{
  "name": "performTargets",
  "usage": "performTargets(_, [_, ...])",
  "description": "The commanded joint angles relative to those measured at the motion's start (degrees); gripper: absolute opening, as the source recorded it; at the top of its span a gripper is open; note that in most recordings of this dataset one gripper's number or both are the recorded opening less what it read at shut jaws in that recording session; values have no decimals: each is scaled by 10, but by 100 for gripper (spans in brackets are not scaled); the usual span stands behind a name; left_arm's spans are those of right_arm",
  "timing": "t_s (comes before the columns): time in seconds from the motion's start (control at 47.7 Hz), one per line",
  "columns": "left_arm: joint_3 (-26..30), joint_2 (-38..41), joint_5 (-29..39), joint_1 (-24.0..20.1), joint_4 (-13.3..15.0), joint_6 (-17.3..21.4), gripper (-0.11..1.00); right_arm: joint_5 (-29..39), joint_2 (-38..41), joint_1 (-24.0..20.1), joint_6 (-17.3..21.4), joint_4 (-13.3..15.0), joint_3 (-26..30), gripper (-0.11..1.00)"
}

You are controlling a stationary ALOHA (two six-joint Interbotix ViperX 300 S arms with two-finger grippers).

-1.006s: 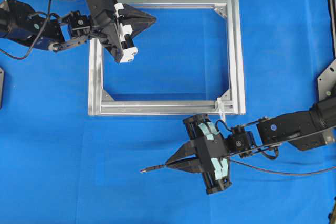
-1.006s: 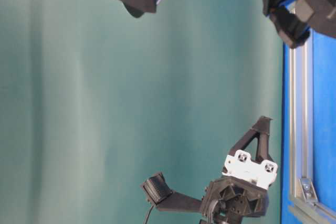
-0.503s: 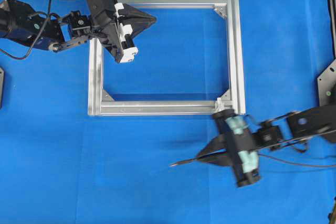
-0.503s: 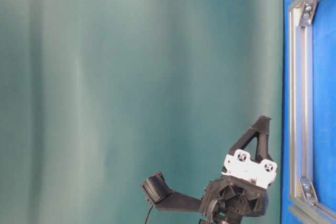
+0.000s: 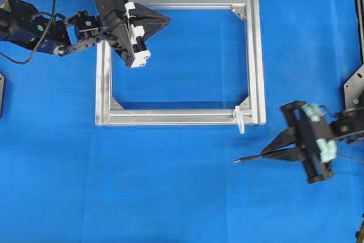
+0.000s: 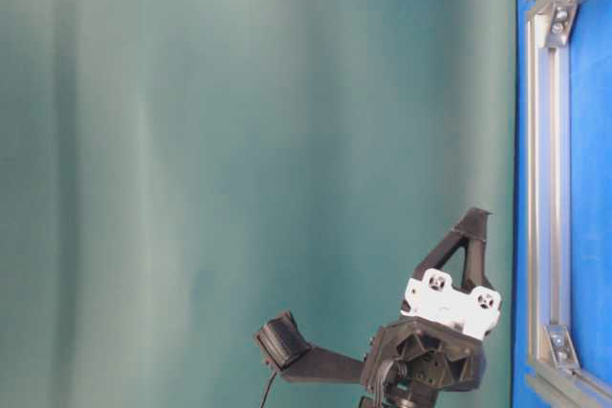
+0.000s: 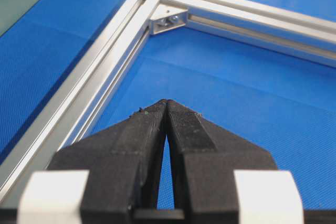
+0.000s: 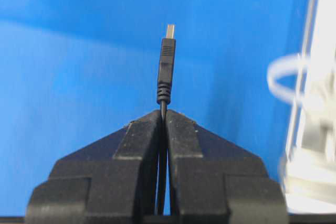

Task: Insert the wire through the string loop located on the right side.
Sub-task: 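Swing the right gripper right and align the plug with the zip-tie loop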

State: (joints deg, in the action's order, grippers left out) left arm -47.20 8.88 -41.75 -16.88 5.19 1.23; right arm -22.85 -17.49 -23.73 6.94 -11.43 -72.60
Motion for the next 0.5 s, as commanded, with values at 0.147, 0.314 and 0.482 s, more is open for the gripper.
performTargets(0.147, [9,-18,-4,-2,-2,0,0,17,-81,-3,0,-12,-46,-4])
performTargets(0.314, [10,-18,-4,-2,-3,0,0,17,-104,-3,-1,-11,-54,-4])
performTargets(0.482, [10,-18,-4,-2,-3,0,0,13,-100,-2,-4,-12,-54,-4])
